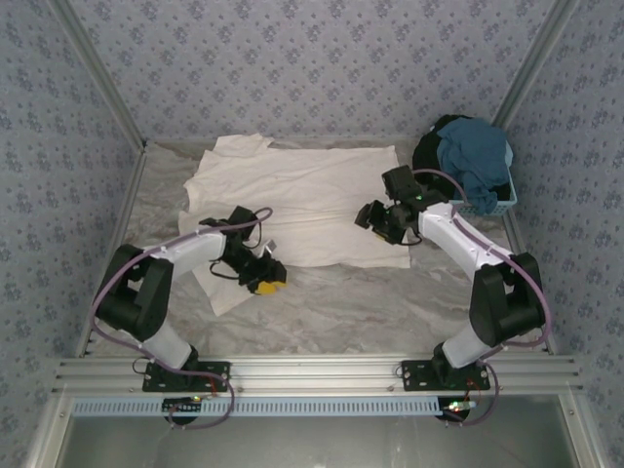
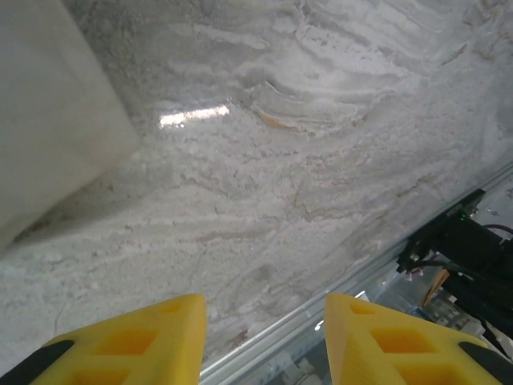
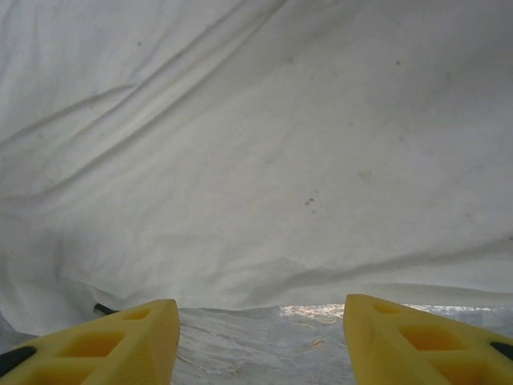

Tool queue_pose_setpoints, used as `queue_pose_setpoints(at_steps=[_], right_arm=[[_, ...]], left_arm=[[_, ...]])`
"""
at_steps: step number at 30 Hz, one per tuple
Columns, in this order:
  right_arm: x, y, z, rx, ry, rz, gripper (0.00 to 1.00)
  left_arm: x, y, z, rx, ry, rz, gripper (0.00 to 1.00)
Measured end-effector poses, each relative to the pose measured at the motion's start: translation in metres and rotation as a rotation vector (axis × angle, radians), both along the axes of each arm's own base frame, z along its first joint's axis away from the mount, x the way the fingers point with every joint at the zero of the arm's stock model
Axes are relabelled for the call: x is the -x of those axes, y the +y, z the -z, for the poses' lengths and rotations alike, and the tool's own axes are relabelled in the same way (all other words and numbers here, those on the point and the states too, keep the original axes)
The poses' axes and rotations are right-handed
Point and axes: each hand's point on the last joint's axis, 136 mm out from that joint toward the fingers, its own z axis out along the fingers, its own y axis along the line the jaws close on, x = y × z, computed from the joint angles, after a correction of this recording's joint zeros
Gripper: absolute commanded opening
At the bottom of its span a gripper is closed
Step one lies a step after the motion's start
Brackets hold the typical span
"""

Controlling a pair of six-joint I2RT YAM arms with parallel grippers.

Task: Fold and stack the t-shirts

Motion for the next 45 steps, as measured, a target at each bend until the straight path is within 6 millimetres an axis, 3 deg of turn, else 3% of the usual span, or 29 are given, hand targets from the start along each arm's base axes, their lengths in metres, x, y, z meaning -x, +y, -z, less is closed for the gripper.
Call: queue_pose_setpoints(at_steps=[4, 5, 8, 10, 13, 16, 23, 29, 33, 38, 45], right_arm=[[0.002, -0.003, 0.002, 0.012, -0.001, 0.005, 0.56], [0.002, -0.003, 0.002, 0.017, -0.002, 0.006, 0.56], [0.010, -0.002, 0.005, 0.024, 0.002, 0.000, 0.56], [0.017, 0.000, 0.004, 0.021, 0.005, -0.006, 0.56], [0.028, 0.003, 0.002, 0.011, 0.007, -0.007, 0.56], [0.037, 0.006, -0.001, 0.004, 0.007, -0.013, 0.56], [0.047, 0.006, -0.003, 0.001, 0.011, -0.021, 0.56], [0.053, 0.004, -0.002, 0.002, 0.019, -0.022, 0.56], [0.060, 0.000, 0.002, 0.008, 0.032, -0.019, 0.56], [0.070, -0.017, 0.008, 0.043, 0.058, 0.016, 0.56], [0.076, -0.078, 0.022, 0.148, 0.108, 0.223, 0.55]], left_arm=[[-0.013, 0.023, -0.025, -0.027, -0.059, -0.120, 0.30], [-0.016, 0.036, -0.027, -0.063, -0.058, -0.174, 0.26], [-0.017, 0.090, -0.021, -0.204, -0.011, -0.407, 0.27], [-0.001, 0.126, -0.008, -0.301, 0.061, -0.564, 0.30], [0.032, 0.149, 0.006, -0.417, 0.173, -0.675, 0.34], [0.046, 0.156, 0.015, -0.473, 0.231, -0.732, 0.37], [0.056, 0.161, 0.034, -0.524, 0.296, -0.779, 0.39], [0.043, 0.160, 0.048, -0.517, 0.272, -0.802, 0.42], [0.038, 0.157, 0.056, -0.527, 0.279, -0.791, 0.32], [0.045, 0.160, 0.056, -0.568, 0.289, -0.780, 0.00], [0.039, 0.168, 0.032, -0.565, 0.133, -0.829, 0.00]])
